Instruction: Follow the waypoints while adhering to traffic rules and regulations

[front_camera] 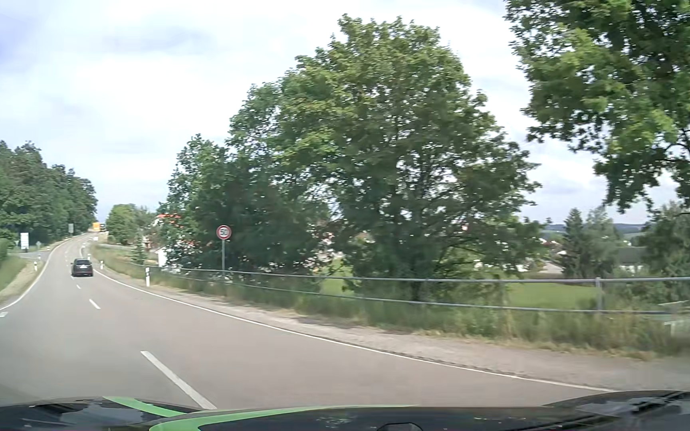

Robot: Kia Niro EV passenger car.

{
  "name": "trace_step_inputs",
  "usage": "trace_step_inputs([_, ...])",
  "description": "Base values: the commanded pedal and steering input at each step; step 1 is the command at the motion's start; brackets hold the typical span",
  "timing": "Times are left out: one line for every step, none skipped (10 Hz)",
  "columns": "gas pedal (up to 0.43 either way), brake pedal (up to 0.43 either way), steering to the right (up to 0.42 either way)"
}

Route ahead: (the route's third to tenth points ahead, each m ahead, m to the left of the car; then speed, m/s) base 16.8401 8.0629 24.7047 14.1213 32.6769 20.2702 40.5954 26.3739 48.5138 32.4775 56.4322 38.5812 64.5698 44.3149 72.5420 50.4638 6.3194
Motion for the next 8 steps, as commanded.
trace_step_inputs([0.441, 0.0, -0.41])
trace_step_inputs([0.429, 0.0, -0.376])
trace_step_inputs([0.421, 0.0, -0.326])
trace_step_inputs([0.421, 0.0, -0.291])
trace_step_inputs([0.421, 0.0, -0.245])
trace_step_inputs([0.409, 0.0, -0.203])
trace_step_inputs([0.398, 0.0, -0.173])
trace_step_inputs([0.39, 0.0, -0.158])
